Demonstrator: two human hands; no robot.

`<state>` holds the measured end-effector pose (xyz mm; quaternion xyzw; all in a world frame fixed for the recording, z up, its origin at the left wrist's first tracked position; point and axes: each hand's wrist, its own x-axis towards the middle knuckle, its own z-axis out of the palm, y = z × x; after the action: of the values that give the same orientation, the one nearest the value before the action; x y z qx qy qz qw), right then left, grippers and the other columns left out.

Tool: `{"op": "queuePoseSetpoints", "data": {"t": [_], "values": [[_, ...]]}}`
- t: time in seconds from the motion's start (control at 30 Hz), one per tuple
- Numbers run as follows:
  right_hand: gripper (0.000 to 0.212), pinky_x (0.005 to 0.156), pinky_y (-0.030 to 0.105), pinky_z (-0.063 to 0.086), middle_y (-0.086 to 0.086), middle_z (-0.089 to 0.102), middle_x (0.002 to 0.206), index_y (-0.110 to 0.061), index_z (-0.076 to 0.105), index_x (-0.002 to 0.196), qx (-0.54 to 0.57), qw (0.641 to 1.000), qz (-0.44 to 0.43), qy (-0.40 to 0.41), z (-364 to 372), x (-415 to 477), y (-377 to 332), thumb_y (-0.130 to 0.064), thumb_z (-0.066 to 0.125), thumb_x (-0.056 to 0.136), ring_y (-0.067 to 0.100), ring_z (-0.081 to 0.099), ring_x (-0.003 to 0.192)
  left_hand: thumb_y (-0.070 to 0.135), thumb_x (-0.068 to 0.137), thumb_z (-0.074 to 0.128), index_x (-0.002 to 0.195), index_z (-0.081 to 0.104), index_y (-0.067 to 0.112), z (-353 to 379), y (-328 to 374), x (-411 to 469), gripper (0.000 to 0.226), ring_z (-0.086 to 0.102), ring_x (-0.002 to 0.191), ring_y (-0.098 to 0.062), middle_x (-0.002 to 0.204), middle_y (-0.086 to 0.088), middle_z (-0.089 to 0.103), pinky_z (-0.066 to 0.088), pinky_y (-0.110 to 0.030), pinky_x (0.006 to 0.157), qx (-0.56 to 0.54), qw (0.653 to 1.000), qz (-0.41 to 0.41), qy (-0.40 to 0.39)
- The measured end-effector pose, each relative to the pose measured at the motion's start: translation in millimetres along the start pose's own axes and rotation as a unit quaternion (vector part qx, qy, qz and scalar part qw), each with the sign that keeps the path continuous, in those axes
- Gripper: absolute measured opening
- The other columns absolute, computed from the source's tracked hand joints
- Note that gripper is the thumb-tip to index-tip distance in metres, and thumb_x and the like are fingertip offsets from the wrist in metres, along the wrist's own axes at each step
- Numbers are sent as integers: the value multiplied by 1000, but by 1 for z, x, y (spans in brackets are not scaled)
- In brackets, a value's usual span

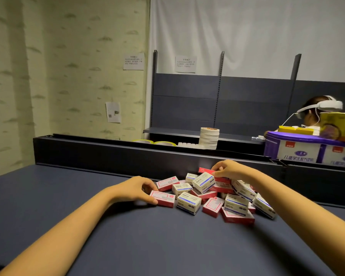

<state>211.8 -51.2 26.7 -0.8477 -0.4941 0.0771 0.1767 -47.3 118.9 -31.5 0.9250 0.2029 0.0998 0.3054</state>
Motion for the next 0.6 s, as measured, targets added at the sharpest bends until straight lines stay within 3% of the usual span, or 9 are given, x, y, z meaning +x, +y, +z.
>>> {"op": "queuePoseSetpoints", "data": {"t": [0.23, 0.37, 0.6], "values": [[25, 70, 22, 44, 7, 61, 122, -15, 59, 115, 17, 1000, -5, 5, -2, -3, 2, -19, 55, 91, 20, 57, 102, 29, 73, 77, 100, 67, 24, -10, -2, -6, 29, 64, 91, -10, 100, 5, 69, 50, -16, 77, -87, 993, 2, 85], [24, 62, 18, 43, 7, 63, 111, -17, 56, 110, 48, 999, 2, -2, -1, -4, 6, -21, 60, 87, 18, 58, 94, 30, 74, 77, 100, 66, 24, -7, 1, -9, 29, 64, 89, -8, 100, 7, 68, 49, -14, 72, -87, 993, 1, 83], [40, 70, 19, 46, 4, 57, 115, -17, 51, 122, 53, 997, 31, -51, -6, -9, 9, -28, 63, 85, 14, 57, 95, 32, 74, 77, 102, 66, 21, -4, 6, -9, 33, 64, 90, -7, 100, 7, 68, 48, -12, 71, -88, 991, 4, 96]]}}
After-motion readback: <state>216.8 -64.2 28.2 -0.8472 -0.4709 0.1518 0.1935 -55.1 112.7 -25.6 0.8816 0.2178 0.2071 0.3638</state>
